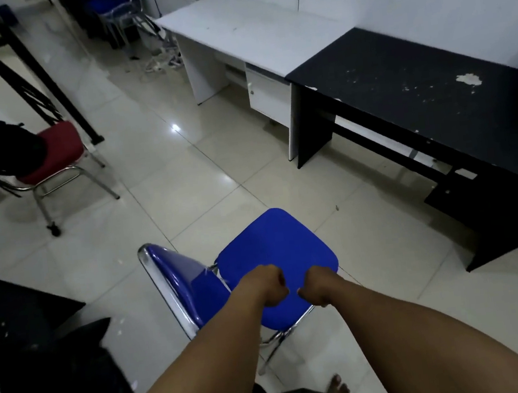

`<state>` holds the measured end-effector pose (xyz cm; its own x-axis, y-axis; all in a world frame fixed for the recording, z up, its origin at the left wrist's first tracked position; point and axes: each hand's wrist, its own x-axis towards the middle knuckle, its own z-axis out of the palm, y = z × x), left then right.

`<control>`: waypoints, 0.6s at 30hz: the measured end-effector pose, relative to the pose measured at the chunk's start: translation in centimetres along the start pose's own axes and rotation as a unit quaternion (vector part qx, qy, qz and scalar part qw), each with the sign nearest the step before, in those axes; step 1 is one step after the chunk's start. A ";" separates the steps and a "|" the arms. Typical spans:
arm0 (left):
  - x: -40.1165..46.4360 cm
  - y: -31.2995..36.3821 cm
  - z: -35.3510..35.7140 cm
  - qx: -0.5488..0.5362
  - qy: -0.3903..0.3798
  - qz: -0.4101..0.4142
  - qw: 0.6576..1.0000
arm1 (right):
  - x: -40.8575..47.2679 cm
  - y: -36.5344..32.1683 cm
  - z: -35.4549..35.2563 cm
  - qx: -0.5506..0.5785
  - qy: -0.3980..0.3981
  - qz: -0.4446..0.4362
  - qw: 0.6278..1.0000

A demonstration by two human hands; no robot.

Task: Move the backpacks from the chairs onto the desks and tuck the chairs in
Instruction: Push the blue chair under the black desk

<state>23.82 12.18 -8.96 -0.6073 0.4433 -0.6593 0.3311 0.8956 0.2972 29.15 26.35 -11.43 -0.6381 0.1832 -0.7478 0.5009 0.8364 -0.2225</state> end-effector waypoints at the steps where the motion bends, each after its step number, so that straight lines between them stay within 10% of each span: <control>1: 0.2 -1.1 -0.7 0.009 -0.001 0.005 1.000 | 0.4 -1.0 0.1 0.007 0.006 0.007 1.000; 18: 1.6 -12.5 -7.3 0.094 -0.027 0.032 0.995 | 3.9 -12.8 2.5 0.113 0.038 0.039 0.992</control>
<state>13.40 1.99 -8.68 -0.5426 0.4922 -0.6807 0.4998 0.8405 0.2093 21.74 15.09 -13.13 -0.6302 0.2878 -0.7212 0.6630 0.6828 -0.3070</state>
